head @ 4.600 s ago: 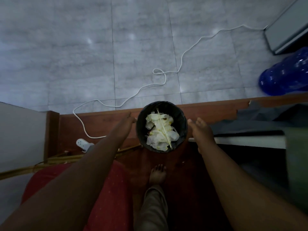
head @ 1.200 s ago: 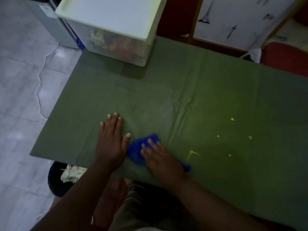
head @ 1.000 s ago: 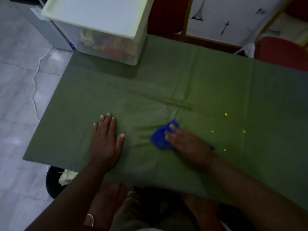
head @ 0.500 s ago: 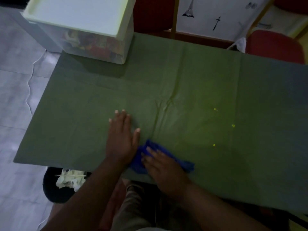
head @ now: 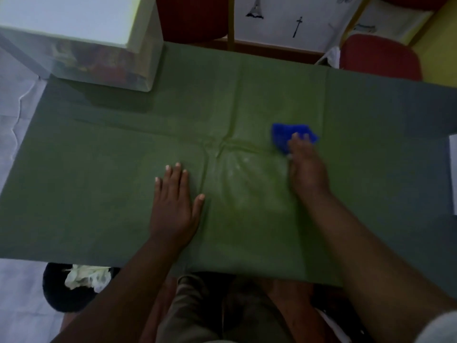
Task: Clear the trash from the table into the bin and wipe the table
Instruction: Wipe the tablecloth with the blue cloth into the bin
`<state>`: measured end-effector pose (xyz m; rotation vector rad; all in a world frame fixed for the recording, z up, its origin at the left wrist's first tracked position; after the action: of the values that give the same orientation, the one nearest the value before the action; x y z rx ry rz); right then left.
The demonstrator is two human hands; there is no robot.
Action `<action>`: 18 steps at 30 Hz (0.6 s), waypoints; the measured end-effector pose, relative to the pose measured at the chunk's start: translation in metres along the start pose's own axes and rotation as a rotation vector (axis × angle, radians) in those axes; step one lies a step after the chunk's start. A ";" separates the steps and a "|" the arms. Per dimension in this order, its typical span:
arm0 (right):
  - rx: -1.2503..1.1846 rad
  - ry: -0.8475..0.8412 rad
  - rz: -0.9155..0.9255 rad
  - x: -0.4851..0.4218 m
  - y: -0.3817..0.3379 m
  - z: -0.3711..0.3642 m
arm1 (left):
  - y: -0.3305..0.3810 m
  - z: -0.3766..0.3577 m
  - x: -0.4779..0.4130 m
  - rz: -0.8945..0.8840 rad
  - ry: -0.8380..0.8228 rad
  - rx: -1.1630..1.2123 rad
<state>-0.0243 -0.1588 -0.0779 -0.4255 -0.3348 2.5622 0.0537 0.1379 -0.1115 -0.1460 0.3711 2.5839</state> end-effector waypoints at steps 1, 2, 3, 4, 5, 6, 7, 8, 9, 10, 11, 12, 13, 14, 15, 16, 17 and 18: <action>-0.006 -0.065 0.089 0.021 -0.023 -0.007 | -0.001 0.000 0.002 -0.002 -0.001 -0.009; -0.024 -0.104 0.201 0.046 -0.044 -0.014 | 0.000 0.000 0.000 -0.007 -0.004 -0.016; -0.102 -0.132 0.283 0.076 -0.066 -0.016 | -0.002 0.000 0.002 -0.009 -0.004 -0.018; -0.187 -0.180 0.354 0.103 -0.076 -0.014 | 0.001 0.000 0.000 -0.010 -0.001 -0.013; -0.208 -0.233 0.442 0.126 -0.081 -0.012 | 0.000 -0.001 0.000 -0.009 0.006 -0.008; -0.224 -0.262 0.533 0.141 -0.079 -0.009 | -0.001 0.000 0.000 -0.009 0.011 -0.011; -0.240 -0.268 0.592 0.146 -0.070 -0.004 | -0.001 0.000 0.000 -0.017 0.013 -0.016; -0.231 -0.256 0.611 0.139 -0.056 0.001 | 0.001 0.000 0.000 -0.026 0.020 -0.019; -0.199 -0.232 0.628 0.126 -0.041 0.006 | 0.000 0.000 0.000 -0.029 0.026 -0.020; -0.139 -0.180 0.647 0.111 -0.024 0.011 | 0.001 0.000 0.000 -0.028 0.028 -0.025; -0.057 -0.100 0.661 0.094 -0.005 0.012 | 0.001 0.000 -0.001 -0.026 0.027 -0.026; 0.007 -0.061 0.585 0.076 0.016 0.015 | 0.002 0.000 0.000 -0.025 0.027 -0.028; 0.034 -0.035 0.447 0.057 0.037 0.020 | 0.002 0.000 0.000 -0.023 0.028 -0.027; 0.021 -0.014 0.282 0.040 0.059 0.026 | 0.002 0.000 0.000 -0.024 0.030 -0.029; 0.060 0.036 0.174 0.026 0.080 0.030 | 0.002 0.000 0.000 -0.024 0.029 -0.032; 0.058 0.045 0.061 0.016 0.095 0.034 | 0.003 0.001 -0.001 -0.024 0.028 -0.036; 0.079 0.025 -0.043 0.009 0.104 0.040 | 0.004 0.002 -0.001 -0.023 0.027 -0.037; 0.109 0.039 -0.111 0.007 0.108 0.042 | 0.005 0.003 -0.001 -0.022 0.027 -0.037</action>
<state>-0.0939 -0.2516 -0.0751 -0.4040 -0.1985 2.4467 0.0520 0.1340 -0.1075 -0.1970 0.3303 2.5704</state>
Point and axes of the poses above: each hand's wrist, its own x-axis away from the middle knuckle, its own z-axis out of the back of the hand, y = z × x, the point moved 1 cm from there along -x, towards the middle knuckle, and after that the axes turned 14 degrees about y, right-handed, at the moved point
